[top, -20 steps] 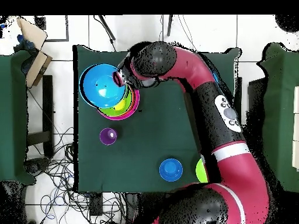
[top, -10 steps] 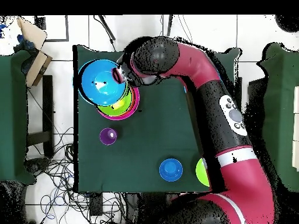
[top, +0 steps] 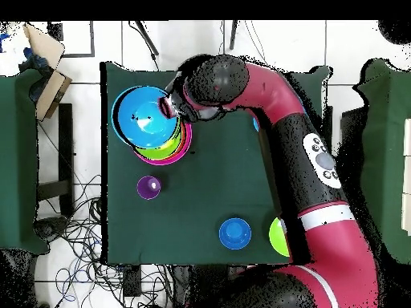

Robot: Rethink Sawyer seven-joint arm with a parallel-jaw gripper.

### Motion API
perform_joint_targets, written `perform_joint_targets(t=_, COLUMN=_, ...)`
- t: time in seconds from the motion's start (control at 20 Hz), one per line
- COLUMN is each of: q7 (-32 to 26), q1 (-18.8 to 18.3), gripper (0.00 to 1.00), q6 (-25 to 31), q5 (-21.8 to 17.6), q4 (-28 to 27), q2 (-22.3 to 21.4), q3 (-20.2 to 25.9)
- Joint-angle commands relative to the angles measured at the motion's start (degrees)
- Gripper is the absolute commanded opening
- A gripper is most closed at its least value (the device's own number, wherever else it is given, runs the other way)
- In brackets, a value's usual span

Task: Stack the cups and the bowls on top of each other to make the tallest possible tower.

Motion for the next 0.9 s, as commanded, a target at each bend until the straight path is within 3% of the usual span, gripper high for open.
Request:
perform_joint_targets(t=0.05, q7=1.5, q1=-0.2, gripper=0.0, q6=-4.6, q5=-6.2, q4=4.4, q2=3.2, q3=-4.9)
perform_joint_targets(t=0.9, q7=4.7, q1=0.7, gripper=0.0, q6=-6.3, q5=-6.3, q4=7.0, q2=1.2, q3=-4.7)
